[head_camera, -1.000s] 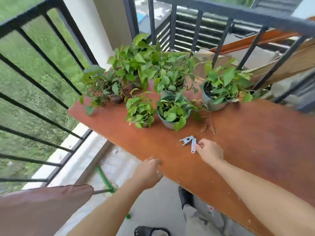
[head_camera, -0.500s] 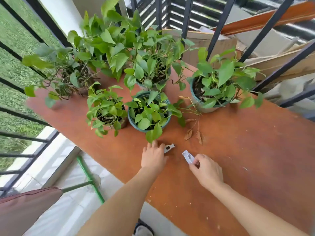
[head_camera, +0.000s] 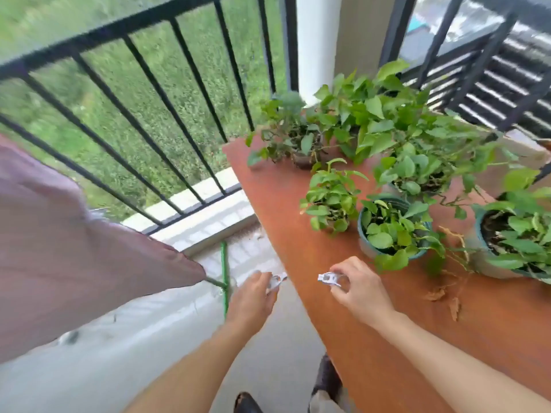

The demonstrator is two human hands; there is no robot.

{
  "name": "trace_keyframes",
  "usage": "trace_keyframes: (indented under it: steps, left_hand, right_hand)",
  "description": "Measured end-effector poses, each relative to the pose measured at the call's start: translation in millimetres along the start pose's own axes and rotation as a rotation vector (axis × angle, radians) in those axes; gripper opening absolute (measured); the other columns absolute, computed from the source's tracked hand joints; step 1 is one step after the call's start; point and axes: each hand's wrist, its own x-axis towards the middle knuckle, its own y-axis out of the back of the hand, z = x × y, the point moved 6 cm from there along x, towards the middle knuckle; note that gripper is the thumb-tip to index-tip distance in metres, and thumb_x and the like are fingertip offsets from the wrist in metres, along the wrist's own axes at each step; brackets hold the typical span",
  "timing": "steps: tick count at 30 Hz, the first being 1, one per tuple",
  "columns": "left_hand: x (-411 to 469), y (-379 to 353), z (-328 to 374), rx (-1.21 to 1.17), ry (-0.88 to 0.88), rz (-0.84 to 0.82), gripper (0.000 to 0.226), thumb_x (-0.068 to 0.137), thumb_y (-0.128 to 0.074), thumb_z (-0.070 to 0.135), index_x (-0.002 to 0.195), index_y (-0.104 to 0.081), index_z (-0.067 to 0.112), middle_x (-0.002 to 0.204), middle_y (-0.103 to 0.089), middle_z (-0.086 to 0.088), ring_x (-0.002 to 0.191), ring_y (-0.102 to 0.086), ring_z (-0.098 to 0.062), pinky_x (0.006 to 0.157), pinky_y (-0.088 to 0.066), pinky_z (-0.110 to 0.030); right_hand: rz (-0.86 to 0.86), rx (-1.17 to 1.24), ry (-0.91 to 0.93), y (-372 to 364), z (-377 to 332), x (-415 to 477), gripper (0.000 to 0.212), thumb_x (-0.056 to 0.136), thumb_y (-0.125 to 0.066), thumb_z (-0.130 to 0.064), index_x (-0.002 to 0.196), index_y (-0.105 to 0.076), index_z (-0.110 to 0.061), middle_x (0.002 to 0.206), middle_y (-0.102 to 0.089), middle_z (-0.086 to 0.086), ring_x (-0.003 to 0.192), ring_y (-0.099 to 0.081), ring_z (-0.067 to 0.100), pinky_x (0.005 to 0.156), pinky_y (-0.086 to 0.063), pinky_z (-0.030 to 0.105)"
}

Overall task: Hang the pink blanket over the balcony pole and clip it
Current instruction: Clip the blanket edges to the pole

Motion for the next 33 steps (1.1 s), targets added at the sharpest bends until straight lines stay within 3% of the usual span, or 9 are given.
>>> trace_keyframes:
  steps: [5, 8, 11, 13, 20, 25, 28, 30, 33]
  left_hand:
    - [-58, 120, -114, -0.114, 0.238, 0.347, 0.024, 0.091, -0.054, 0.044, 0.102, -0.062, 0.025, 0.098, -0.061, 0.007, 0.092, -0.061, -0.015, 0.072, -0.047, -0.032]
    - [-107, 184, -191, -0.109, 0.353, 0.533, 0.031, 0.086, -0.057, 0.051, 0.097, -0.068, 0.024, 0.091, -0.066, 0.002, 0.082, -0.066, -0.02, 0.065, -0.05, -0.032]
    - [-170, 242, -272, -0.12, 0.488, 0.686, 0.021, 0.082, -0.067, 0.035, 0.097, -0.071, 0.021, 0.093, -0.067, -0.003, 0.087, -0.064, -0.028, 0.068, -0.047, -0.032]
    - [-220, 277, -324, -0.166, 0.538, 0.794, 0.024, 0.078, -0.071, 0.027, 0.101, -0.071, 0.021, 0.098, -0.064, 0.003, 0.084, -0.064, -0.023, 0.068, -0.049, -0.031]
    - [-396, 362, -474, -0.12, 0.747, 1.033, 0.025, 0.078, -0.07, 0.021, 0.103, -0.068, 0.018, 0.098, -0.061, 0.003, 0.081, -0.063, -0.02, 0.065, -0.045, -0.025]
    - [-507, 398, -541, -0.086, 0.925, 1.228, 0.017, 0.078, -0.073, 0.027, 0.088, -0.067, 0.015, 0.085, -0.063, 0.001, 0.075, -0.059, -0.022, 0.064, -0.045, -0.031]
    - [-560, 411, -573, -0.006, 0.992, 1.296, 0.025, 0.074, -0.071, 0.032, 0.068, -0.055, 0.014, 0.075, -0.054, 0.0, 0.067, -0.054, -0.023, 0.058, -0.042, -0.033]
    - [-591, 419, -601, 0.008, 1.055, 1.313, 0.022, 0.07, -0.069, 0.03, 0.073, -0.057, 0.011, 0.075, -0.055, 0.0, 0.066, -0.055, -0.022, 0.059, -0.046, -0.038]
    - [-635, 435, -642, -0.08, 1.145, 1.377, 0.022, 0.066, -0.074, 0.025, 0.079, -0.06, 0.014, 0.069, -0.063, -0.001, 0.06, -0.06, -0.023, 0.055, -0.05, -0.034]
  right_hand:
    - [-0.118, -0.048, 0.303, -46, -158, 54, 0.028, 0.069, -0.071, -0.016, 0.096, -0.063, -0.019, 0.094, -0.055, -0.002, 0.085, -0.061, 0.021, 0.076, -0.046, 0.03]
    - [-0.19, -0.075, 0.495, -85, -274, 60, 0.026, 0.066, -0.069, -0.02, 0.09, -0.06, -0.018, 0.089, -0.053, -0.002, 0.077, -0.059, 0.021, 0.071, -0.047, 0.036]
    - [-0.256, -0.137, 0.694, -138, -391, 47, 0.03, 0.065, -0.076, -0.023, 0.091, -0.064, -0.018, 0.091, -0.05, -0.005, 0.08, -0.059, 0.025, 0.066, -0.041, 0.029]
    - [-0.27, -0.166, 0.828, -178, -466, 31, 0.033, 0.067, -0.073, -0.027, 0.099, -0.064, -0.022, 0.097, -0.052, -0.008, 0.083, -0.06, 0.025, 0.067, -0.042, 0.03]
    - [-0.329, -0.089, 1.15, -306, -698, -47, 0.036, 0.074, -0.07, -0.026, 0.11, -0.065, -0.022, 0.102, -0.059, -0.002, 0.092, -0.061, 0.023, 0.073, -0.047, 0.033]
    - [-0.376, -0.062, 1.417, -385, -822, -110, 0.031, 0.082, -0.068, -0.036, 0.107, -0.066, -0.018, 0.101, -0.061, -0.001, 0.088, -0.062, 0.023, 0.069, -0.047, 0.032]
    - [-0.397, -0.059, 1.511, -434, -880, -141, 0.034, 0.086, -0.063, -0.042, 0.113, -0.063, -0.021, 0.108, -0.065, -0.004, 0.102, -0.059, 0.021, 0.077, -0.043, 0.029]
    - [-0.425, -0.068, 1.567, -468, -917, -160, 0.035, 0.088, -0.059, -0.044, 0.116, -0.061, -0.023, 0.113, -0.065, -0.005, 0.108, -0.055, 0.019, 0.081, -0.043, 0.031]
    - [-0.485, -0.063, 1.657, -521, -974, -185, 0.037, 0.088, -0.056, -0.047, 0.119, -0.058, -0.025, 0.113, -0.064, -0.007, 0.111, -0.052, 0.017, 0.086, -0.045, 0.034]
